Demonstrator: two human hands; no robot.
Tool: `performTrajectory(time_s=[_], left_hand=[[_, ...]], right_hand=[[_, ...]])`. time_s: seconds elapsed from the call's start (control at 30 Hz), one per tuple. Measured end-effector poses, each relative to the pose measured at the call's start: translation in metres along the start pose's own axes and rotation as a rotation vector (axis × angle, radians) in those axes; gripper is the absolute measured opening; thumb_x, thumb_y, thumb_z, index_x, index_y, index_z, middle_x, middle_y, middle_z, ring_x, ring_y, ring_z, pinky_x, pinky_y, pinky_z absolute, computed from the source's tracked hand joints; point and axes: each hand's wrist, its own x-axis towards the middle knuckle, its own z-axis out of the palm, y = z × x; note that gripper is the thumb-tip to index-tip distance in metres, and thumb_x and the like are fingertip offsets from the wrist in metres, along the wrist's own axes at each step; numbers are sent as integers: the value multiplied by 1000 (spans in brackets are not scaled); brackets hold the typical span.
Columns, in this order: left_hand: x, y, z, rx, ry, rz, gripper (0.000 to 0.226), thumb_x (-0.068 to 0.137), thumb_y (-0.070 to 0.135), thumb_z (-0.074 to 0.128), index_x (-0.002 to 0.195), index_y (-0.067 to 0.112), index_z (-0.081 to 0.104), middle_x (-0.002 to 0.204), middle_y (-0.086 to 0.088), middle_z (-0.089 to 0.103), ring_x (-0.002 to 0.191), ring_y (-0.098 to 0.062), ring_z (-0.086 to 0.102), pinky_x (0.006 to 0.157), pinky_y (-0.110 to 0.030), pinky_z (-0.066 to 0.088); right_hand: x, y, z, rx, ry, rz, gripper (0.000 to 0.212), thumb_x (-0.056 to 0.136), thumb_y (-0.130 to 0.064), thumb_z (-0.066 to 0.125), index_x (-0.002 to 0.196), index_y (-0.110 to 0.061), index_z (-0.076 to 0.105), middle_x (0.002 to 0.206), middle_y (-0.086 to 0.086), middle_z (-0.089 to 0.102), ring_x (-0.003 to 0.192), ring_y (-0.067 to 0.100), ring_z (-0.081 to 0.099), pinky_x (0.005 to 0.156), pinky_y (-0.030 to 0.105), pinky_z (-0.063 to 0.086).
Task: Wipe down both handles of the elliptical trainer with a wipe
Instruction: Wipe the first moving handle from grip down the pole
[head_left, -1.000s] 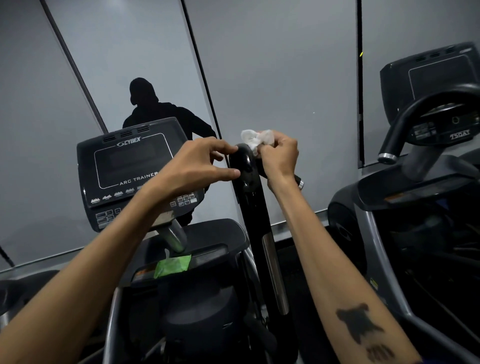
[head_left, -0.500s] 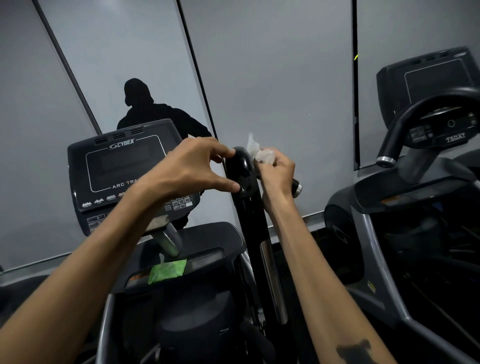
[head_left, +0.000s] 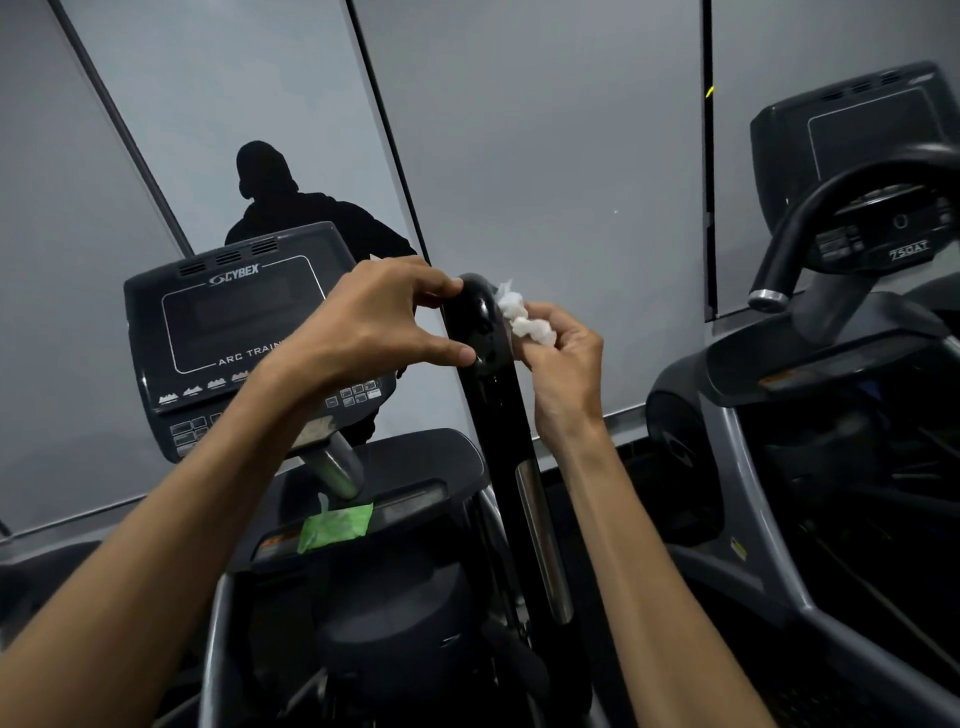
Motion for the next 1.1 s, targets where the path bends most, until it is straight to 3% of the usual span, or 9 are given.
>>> performTrajectory(time_s=[0.17, 0.27, 0.33, 0.5, 0.7, 0.83, 0.9, 1.0, 1.1], left_hand=[[-4, 1, 1, -10, 12, 8, 76, 69, 39, 89, 135, 12, 64, 123, 8, 67, 114, -6, 62, 93, -27, 52], [-6, -1, 3, -29, 27, 1, 73, 69, 37, 90, 134, 14, 65, 119, 9, 66, 111, -7, 64, 93, -31, 54], [-6, -1, 4, -23, 31, 5, 73, 69, 37, 91, 133, 13, 66, 115, 10, 66, 109, -8, 64, 93, -34, 54], [-6, 1, 5, 2, 39, 4, 74, 69, 37, 90, 134, 12, 65, 120, 5, 67, 110, -11, 65, 93, -44, 56], [-9, -2, 10, -50, 56, -6, 73, 69, 32, 91, 134, 12, 64, 119, 4, 64, 112, -13, 65, 93, -43, 56], [-9, 1, 10, -11, 45, -12, 67, 73, 31, 89, 133, 14, 64, 121, 3, 63, 113, -14, 64, 94, -47, 54], [-11, -1, 11, -7, 45, -13, 62, 75, 31, 88, 131, 17, 65, 118, 5, 62, 113, -15, 64, 93, -49, 54], [-13, -3, 16, -43, 72, -10, 63, 77, 29, 88, 134, 18, 63, 120, 3, 62, 114, -15, 65, 92, -50, 54], [-13, -2, 17, -24, 72, -21, 69, 78, 32, 87, 139, 16, 59, 124, 6, 60, 116, -13, 63, 95, -48, 53]], right_hand=[[24, -11, 17, -28, 91, -61, 20, 89, -7, 76, 80, -24, 77, 77, 1, 72, 77, 16, 67, 82, 47, 62], [-1, -10, -1, -42, 3, -93, 19, 89, -1, 75, 84, -19, 76, 80, -1, 72, 76, 6, 69, 75, 25, 59], [-9, -8, -10, -90, -23, -135, 14, 87, 3, 75, 90, -11, 78, 80, 0, 72, 73, 3, 67, 71, 23, 56], [28, -19, 10, -292, 7, -190, 7, 85, -24, 81, 90, -20, 81, 83, -3, 76, 79, 19, 72, 73, 49, 62], [-24, -22, -8, -606, -10, -434, 33, 75, 6, 67, 96, -14, 81, 88, -7, 70, 80, 9, 66, 70, 13, 49], [8, -32, 8, -645, 8, -441, 24, 81, -1, 78, 97, -19, 82, 86, -4, 72, 78, 12, 66, 65, 18, 48], [17, -35, 16, -692, 8, -482, 29, 81, 4, 73, 98, -17, 82, 89, 0, 74, 80, 14, 67, 69, 20, 51], [-12, -32, 9, -740, 18, -516, 38, 76, 11, 63, 100, -13, 81, 92, 4, 71, 78, 12, 62, 70, 3, 40], [-46, -27, -1, -728, 4, -507, 40, 73, 10, 58, 99, -10, 80, 91, 5, 68, 76, 8, 58, 70, 1, 39]])
